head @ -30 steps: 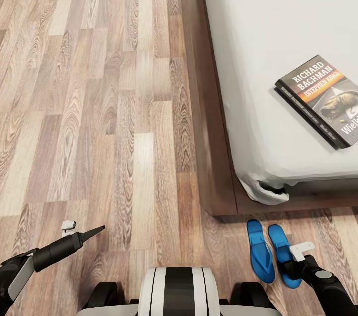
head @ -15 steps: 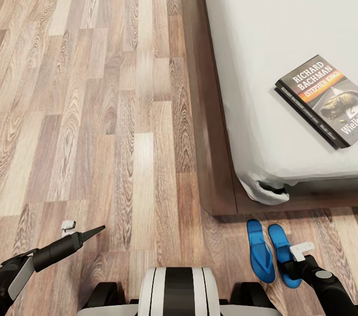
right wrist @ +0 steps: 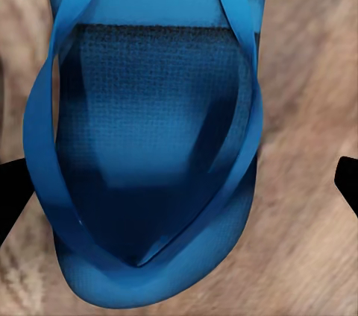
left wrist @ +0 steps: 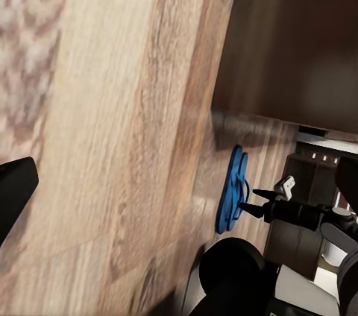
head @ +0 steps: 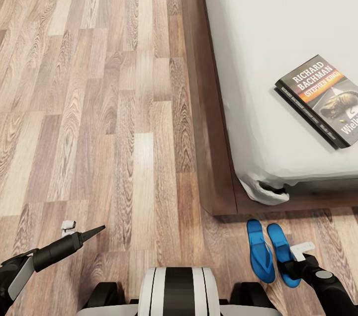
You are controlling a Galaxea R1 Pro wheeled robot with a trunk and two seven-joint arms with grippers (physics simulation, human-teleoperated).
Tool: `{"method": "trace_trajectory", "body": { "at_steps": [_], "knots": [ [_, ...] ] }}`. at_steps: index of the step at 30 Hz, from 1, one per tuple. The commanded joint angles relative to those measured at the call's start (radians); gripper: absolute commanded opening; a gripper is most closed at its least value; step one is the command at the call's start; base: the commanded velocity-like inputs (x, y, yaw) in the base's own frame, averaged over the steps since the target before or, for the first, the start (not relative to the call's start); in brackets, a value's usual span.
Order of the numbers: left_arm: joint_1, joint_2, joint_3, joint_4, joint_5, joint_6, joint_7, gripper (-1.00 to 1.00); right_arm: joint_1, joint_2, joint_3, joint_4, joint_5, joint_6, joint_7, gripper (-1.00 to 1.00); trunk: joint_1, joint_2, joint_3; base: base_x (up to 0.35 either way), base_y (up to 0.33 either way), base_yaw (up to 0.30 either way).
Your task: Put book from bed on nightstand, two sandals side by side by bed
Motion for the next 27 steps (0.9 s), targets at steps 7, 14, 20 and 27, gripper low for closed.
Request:
{"method": "trace_trajectory", "body": {
  "at_steps": [7,14,20,27],
  "knots": [
    [0.0,0.0,0.0,0.0,0.003,0.01,-0.002,1.0,0.0,0.001,-0.003,-0.002,0.009,0.003,0.008,1.0,-0.001,0.0,0.003,0.0,0.0,0.0],
    [0.0,-0.002,-0.001,0.0,0.003,0.01,0.043,1.0,0.0,0.001,-0.003,-0.002,0.009,0.003,0.008,1.0,-0.004,0.002,0.03,0.0,0.0,0.0],
    [0.0,-0.003,-0.001,0.0,0.003,0.01,0.045,1.0,0.0,0.001,-0.003,-0.002,0.009,0.003,0.009,1.0,-0.006,0.003,0.054,0.0,0.0,0.0],
    [0.0,-0.003,-0.002,0.0,0.003,0.01,0.046,1.0,0.0,0.001,-0.004,-0.002,0.009,0.003,0.01,1.0,-0.01,0.005,0.081,0.0,0.0,0.0]
  ]
}}
